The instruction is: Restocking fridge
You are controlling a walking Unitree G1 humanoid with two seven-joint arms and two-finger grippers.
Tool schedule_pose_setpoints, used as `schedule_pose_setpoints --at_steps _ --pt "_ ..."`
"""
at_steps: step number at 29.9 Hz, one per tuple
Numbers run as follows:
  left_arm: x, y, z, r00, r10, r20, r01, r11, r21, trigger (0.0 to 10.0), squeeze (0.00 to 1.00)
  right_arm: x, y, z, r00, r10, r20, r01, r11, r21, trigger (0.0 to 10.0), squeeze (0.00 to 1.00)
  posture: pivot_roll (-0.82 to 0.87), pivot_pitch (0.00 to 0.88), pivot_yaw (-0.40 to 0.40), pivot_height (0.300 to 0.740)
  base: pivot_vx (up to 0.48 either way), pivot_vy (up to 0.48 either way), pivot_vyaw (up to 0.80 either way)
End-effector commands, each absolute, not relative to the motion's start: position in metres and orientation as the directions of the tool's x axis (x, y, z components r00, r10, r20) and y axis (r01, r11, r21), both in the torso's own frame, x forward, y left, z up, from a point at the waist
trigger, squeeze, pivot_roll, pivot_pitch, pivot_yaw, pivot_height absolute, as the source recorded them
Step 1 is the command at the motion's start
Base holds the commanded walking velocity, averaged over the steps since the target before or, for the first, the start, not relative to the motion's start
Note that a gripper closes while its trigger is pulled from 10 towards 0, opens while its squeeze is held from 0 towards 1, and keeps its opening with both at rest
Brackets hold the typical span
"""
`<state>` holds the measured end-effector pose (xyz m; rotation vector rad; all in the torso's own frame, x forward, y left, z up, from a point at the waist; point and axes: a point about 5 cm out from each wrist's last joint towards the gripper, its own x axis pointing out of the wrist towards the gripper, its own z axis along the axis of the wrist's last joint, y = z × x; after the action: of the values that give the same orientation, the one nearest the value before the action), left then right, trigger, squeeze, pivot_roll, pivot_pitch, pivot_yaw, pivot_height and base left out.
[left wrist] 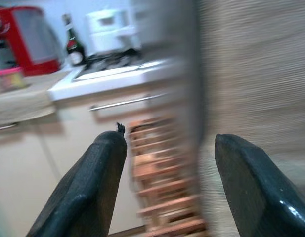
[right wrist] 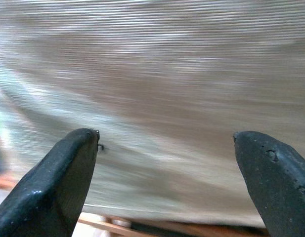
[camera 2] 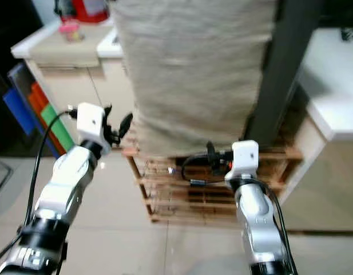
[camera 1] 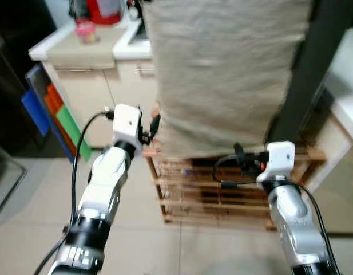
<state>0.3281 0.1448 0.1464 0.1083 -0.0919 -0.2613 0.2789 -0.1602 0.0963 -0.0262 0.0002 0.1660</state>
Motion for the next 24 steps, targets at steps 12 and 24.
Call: schedule_pose_setpoints --at_steps 12,24 --pt "0.332 0.140 0.161 0.952 -0.278 0.123 0.264 0.957 0.119 10.0 0.00 0.280 -0.162 0.102 0.986 0.168 0.016 -0.168 0.985 -0.039 10.0 0.18 -0.10 0.000 0.095 0.740 0.037 0.000 0.00" --pt "0.329 0.134 0.160 0.948 -0.294 0.123 0.281 0.953 0.110 10.0 0.00 0.343 -0.111 0.150 0.960 0.244 0.135 -0.240 0.970 -0.046 10.0 0.18 -0.08 0.000 0.077 0.740 0.000 0.000 0.00"
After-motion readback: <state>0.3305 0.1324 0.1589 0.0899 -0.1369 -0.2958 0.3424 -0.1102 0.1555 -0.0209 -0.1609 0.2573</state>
